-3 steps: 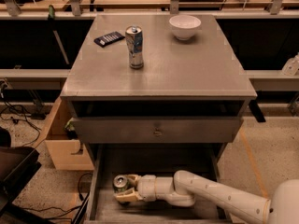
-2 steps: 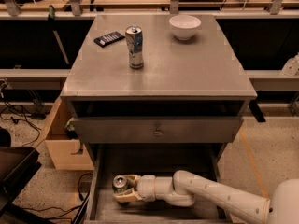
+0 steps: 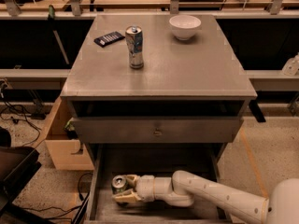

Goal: Place green can into middle drawer

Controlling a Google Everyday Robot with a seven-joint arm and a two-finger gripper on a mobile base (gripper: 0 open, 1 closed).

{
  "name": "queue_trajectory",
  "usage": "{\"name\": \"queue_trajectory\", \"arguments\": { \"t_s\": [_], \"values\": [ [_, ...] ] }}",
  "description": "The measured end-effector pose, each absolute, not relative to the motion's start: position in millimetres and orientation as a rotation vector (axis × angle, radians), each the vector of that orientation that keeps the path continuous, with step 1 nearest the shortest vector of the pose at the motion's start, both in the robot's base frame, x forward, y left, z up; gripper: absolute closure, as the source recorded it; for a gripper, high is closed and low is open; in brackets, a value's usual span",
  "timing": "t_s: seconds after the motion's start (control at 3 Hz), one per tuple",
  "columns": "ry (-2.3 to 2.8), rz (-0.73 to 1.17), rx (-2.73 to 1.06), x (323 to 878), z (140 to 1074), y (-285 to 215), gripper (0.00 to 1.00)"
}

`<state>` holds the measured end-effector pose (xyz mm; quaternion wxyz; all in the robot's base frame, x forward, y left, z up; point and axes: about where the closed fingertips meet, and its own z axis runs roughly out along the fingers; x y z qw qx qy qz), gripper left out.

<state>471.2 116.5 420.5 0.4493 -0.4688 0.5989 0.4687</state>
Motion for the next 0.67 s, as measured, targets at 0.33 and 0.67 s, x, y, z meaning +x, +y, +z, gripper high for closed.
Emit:
{"name": "queue_trajectory", "arguments": {
  "t_s": [0.33, 0.67],
  "values": [
    [1.479, 1.163, -1.161, 470.3, 420.9, 118.4, 0.00],
    [1.479, 1.163, -1.161, 470.3, 420.9, 118.5, 0.00]
  ]
}}
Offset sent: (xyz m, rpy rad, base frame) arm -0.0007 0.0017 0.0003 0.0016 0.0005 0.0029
